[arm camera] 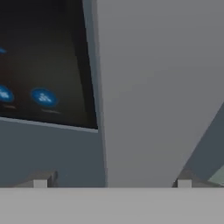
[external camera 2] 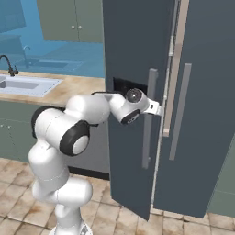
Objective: Take the bottled waters from the counter and place them in the freezer to freeze. Close the freezer door after placing the bottles.
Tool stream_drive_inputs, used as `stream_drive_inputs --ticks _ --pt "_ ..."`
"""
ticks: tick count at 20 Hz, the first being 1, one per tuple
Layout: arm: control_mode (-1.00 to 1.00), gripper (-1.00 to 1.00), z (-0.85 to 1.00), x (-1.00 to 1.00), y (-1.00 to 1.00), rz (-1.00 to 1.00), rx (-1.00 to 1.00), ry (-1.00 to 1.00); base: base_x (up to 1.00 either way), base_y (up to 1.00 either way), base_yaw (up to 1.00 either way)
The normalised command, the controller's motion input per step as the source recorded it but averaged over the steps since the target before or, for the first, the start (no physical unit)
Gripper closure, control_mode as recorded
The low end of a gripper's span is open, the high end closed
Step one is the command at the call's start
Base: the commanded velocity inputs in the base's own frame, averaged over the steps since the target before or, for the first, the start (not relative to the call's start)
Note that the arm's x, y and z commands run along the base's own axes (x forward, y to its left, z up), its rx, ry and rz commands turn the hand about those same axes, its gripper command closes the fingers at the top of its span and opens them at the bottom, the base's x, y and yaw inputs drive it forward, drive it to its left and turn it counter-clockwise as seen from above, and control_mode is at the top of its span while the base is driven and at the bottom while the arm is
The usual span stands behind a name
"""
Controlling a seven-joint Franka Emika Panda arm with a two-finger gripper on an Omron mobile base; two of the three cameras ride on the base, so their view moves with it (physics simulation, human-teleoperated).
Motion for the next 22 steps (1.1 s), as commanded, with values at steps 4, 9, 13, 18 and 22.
stream_drive_inputs --ticks 4,9,13,18,22 --pt "-1.00 -1.00 0.04 0.27 -0.55 0.03 0.10 0.00 0.00 0.00 0.00" --pt "-1.00 -1.00 0.06 0.17 -0.38 0.00 0.04 0.00 0.00 0.00 0.00" --pt "-1.00 -1.00 0.12 0.17 -0.02 0.01 0.00 0.02 0.00 0.00 0.00" --pt "-1.00 -1.00 0.15 0.24 0.00 0.07 0.00 0.03 0.00 0.00 0.00" --pt "-1.00 -1.00 0.08 0.17 0.00 0.07 -0.02 0.00 0.00 0.00 0.00"
